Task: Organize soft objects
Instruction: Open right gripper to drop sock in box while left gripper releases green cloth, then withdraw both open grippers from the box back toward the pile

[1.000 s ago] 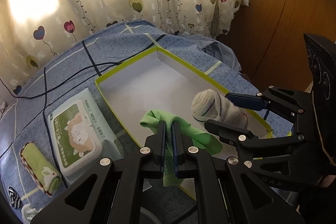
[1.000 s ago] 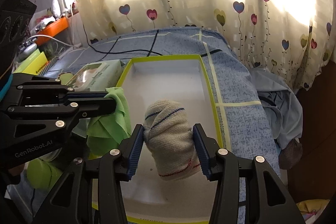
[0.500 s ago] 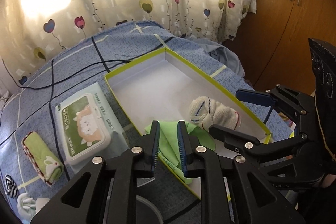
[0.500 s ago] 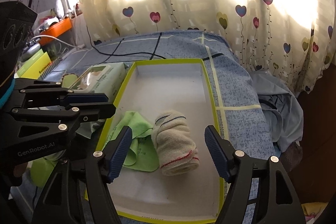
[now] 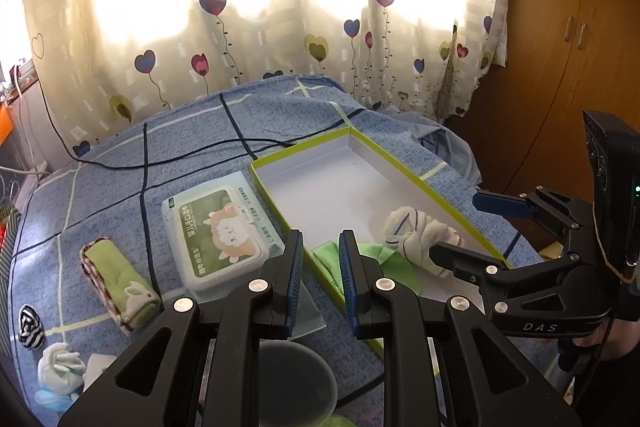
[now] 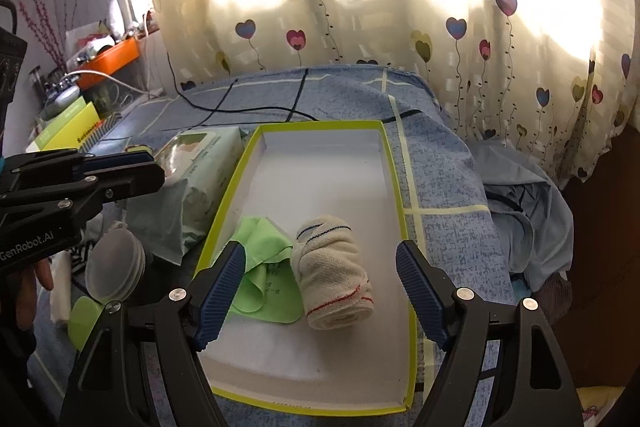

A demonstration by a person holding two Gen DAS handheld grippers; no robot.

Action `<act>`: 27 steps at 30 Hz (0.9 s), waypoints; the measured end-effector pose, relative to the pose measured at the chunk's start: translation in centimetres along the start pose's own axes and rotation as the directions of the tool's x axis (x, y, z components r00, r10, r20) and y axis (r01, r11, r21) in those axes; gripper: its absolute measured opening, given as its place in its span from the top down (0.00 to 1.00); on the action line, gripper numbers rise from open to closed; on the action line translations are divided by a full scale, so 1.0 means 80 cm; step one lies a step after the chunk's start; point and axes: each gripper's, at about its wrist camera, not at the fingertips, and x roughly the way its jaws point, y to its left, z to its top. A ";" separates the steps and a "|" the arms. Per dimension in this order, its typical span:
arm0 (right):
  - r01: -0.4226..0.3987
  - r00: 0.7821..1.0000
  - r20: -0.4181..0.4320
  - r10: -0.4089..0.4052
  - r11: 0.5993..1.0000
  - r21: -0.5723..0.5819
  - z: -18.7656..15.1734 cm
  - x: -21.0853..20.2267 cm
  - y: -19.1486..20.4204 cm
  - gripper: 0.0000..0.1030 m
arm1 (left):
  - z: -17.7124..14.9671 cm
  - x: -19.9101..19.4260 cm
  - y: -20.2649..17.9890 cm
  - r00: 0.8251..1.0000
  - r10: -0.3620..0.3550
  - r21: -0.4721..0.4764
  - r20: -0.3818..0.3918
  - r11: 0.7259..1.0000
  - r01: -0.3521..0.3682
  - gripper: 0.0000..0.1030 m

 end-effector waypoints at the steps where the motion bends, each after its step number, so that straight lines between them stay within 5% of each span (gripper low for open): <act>1: 0.004 1.000 0.003 -0.004 1.000 0.001 -0.001 -0.004 0.002 0.23 | -0.002 -0.005 0.001 1.000 0.003 0.001 0.009 1.000 -0.003 0.81; 15: 0.063 0.998 0.024 -0.062 0.998 -0.014 -0.020 -0.056 0.058 0.20 | -0.040 -0.070 0.026 0.997 0.020 -0.020 0.074 1.000 -0.019 0.81; 27: 0.039 0.998 0.050 -0.036 0.997 -0.071 -0.016 -0.074 0.107 0.20 | -0.074 -0.098 0.049 0.996 0.035 -0.087 0.086 0.996 -0.028 0.81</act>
